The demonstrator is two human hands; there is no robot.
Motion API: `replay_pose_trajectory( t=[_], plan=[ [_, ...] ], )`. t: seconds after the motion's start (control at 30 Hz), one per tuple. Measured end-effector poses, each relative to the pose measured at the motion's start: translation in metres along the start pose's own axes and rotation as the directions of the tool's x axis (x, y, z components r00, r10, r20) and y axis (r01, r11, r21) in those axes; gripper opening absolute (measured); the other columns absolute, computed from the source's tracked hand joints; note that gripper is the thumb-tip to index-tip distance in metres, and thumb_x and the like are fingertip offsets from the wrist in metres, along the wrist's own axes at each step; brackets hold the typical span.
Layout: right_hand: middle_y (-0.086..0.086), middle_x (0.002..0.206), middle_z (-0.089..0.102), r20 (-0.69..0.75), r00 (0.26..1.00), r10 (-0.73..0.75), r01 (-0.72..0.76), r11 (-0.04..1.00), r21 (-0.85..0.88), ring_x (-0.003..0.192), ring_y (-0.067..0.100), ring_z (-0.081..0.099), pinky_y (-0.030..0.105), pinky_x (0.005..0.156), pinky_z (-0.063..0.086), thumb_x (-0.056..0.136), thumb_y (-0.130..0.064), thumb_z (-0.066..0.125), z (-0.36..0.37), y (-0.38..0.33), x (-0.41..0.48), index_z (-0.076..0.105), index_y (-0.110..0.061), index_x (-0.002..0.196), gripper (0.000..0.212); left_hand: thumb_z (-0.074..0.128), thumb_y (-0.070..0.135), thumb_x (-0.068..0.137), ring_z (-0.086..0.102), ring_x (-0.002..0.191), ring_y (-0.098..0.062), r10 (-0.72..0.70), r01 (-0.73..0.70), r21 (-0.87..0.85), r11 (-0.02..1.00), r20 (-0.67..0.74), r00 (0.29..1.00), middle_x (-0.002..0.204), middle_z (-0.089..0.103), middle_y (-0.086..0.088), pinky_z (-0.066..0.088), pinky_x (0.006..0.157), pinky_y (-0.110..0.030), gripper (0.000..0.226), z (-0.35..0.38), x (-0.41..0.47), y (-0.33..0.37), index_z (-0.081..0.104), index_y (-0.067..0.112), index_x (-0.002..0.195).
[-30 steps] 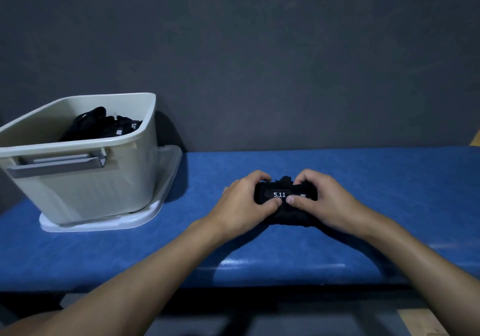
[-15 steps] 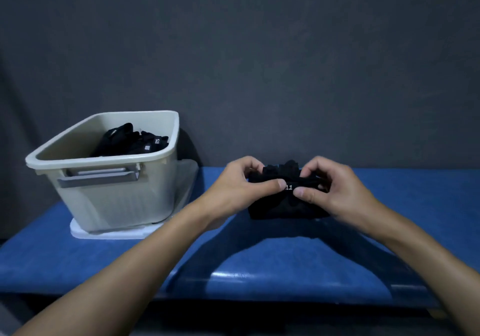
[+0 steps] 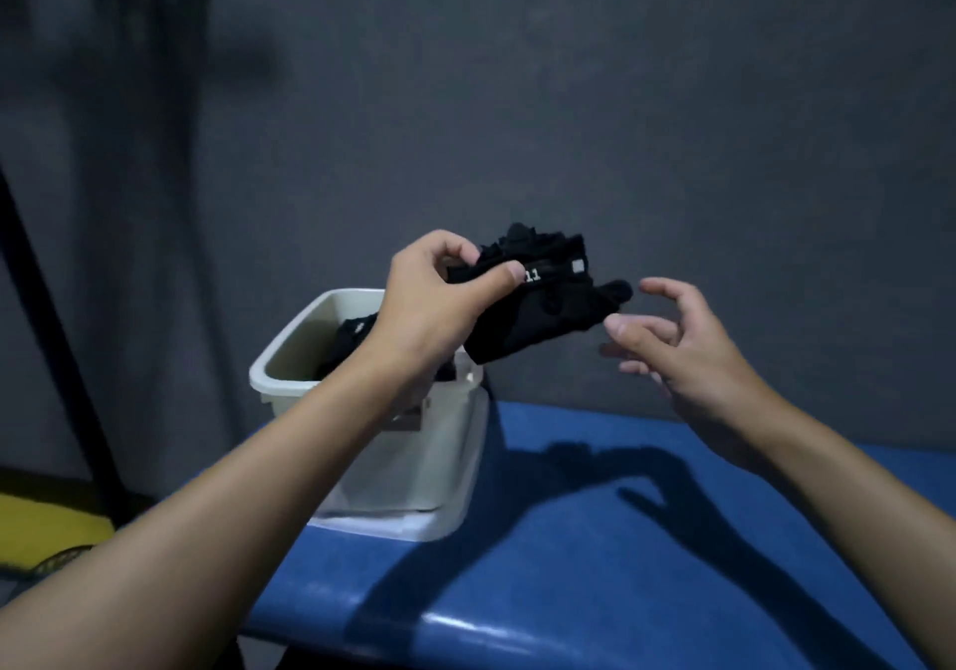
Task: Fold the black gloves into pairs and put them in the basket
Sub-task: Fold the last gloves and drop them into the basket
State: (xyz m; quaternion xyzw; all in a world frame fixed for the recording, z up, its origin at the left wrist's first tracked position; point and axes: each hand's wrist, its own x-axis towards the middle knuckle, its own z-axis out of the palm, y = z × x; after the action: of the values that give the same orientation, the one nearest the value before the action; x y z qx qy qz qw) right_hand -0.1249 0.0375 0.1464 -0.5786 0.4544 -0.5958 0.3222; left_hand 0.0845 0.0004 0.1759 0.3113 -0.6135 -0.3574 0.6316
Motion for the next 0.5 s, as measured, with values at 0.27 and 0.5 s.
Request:
replay_pose_trajectory(
  t=[0.27, 0.5],
  plan=[
    [0.019, 0.104, 0.069, 0.078, 0.997, 0.021, -0.042, 0.958, 0.285, 0.088, 0.028, 0.073, 0.043, 0.081, 0.06, 0.089, -0.009, 0.067, 0.093, -0.021, 0.053, 0.032, -0.019, 0.133, 0.056, 0.087, 0.022, 0.071, 0.058, 0.072, -0.024, -0.14, 0.136, -0.044, 0.99, -0.101, 0.985, 0.081, 0.059, -0.013, 0.047, 0.065, -0.037, 0.037, -0.053, 0.037, -0.006, 0.05, 0.017, 0.076],
    [0.016, 0.103, 0.061, 0.038, 0.997, 0.069, -0.07, 0.997, 0.013, 0.083, 0.026, 0.068, 0.035, 0.066, 0.06, 0.085, -0.003, 0.072, 0.134, -0.012, 0.099, 0.025, -0.017, 0.14, 0.074, 0.084, 0.022, 0.077, 0.052, 0.059, -0.019, -0.136, 0.121, 0.329, 0.936, 0.021, 0.991, 0.075, 0.055, -0.004, 0.044, 0.054, -0.029, 0.052, -0.096, 0.068, -0.032, 0.044, 0.021, 0.109]
  ],
)
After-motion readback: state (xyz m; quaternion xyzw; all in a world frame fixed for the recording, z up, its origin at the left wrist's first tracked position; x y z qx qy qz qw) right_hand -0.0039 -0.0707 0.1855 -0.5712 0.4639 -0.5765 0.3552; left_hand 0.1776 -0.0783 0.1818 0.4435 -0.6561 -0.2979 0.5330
